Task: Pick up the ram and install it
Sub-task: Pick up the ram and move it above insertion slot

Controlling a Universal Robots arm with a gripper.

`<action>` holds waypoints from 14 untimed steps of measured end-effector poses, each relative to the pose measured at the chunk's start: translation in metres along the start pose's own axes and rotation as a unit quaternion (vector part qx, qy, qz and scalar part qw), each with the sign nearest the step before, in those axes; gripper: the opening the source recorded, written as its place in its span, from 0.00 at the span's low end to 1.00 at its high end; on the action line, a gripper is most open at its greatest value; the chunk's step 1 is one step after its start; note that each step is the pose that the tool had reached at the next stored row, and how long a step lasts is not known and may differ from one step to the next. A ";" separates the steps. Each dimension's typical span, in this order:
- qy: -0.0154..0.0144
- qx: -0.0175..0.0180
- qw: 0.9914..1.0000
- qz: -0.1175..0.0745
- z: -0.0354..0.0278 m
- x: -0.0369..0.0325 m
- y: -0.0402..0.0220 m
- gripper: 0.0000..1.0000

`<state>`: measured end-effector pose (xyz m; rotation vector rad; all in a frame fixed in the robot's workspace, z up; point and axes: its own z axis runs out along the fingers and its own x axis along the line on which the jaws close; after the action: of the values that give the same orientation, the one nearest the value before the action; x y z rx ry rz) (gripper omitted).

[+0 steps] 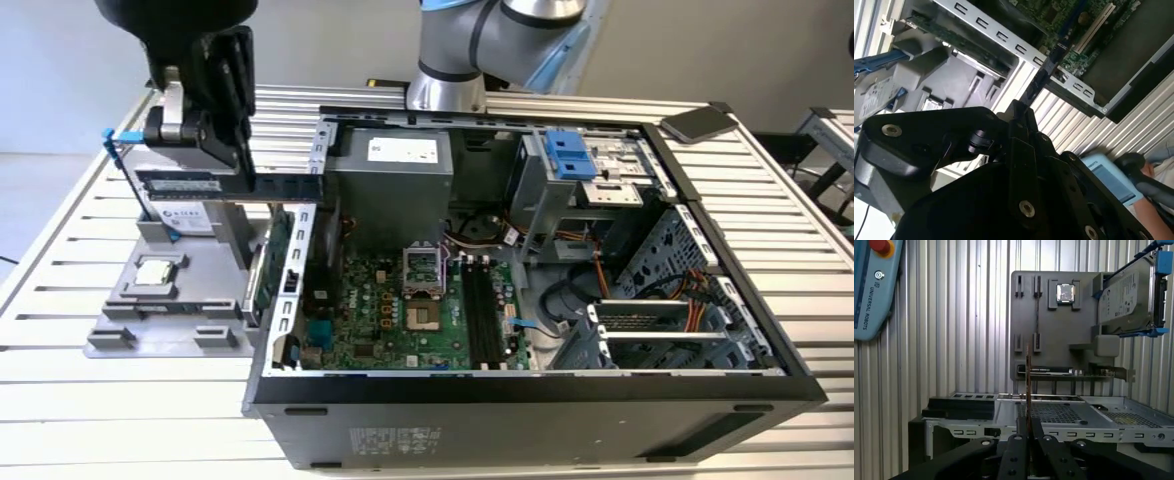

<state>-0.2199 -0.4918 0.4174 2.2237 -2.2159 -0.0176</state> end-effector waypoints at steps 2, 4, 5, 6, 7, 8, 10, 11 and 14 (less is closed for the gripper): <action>0.000 0.000 1.000 0.000 0.0000 0.0000 -0.0049 0.00; 0.000 0.000 1.000 0.000 -0.0001 0.0000 -0.0097 0.00; 0.000 0.000 1.000 0.000 -0.0001 0.0001 -0.0122 0.00; 0.000 -0.001 1.000 0.000 -0.0002 0.0000 -0.0146 0.00; 0.000 -0.001 1.000 0.000 -0.0002 0.0000 -0.0171 0.00; 0.000 -0.001 1.000 0.000 -0.0002 0.0000 -0.0197 0.00; 0.000 -0.001 1.000 0.000 -0.0003 0.0001 -0.0246 0.00; 0.000 -0.001 1.000 0.000 -0.0003 0.0001 -0.0269 0.00; 0.000 -0.001 1.000 0.000 -0.0004 0.0001 -0.0338 0.00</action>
<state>-0.1861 -0.4919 0.4175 2.2228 -2.2138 -0.0207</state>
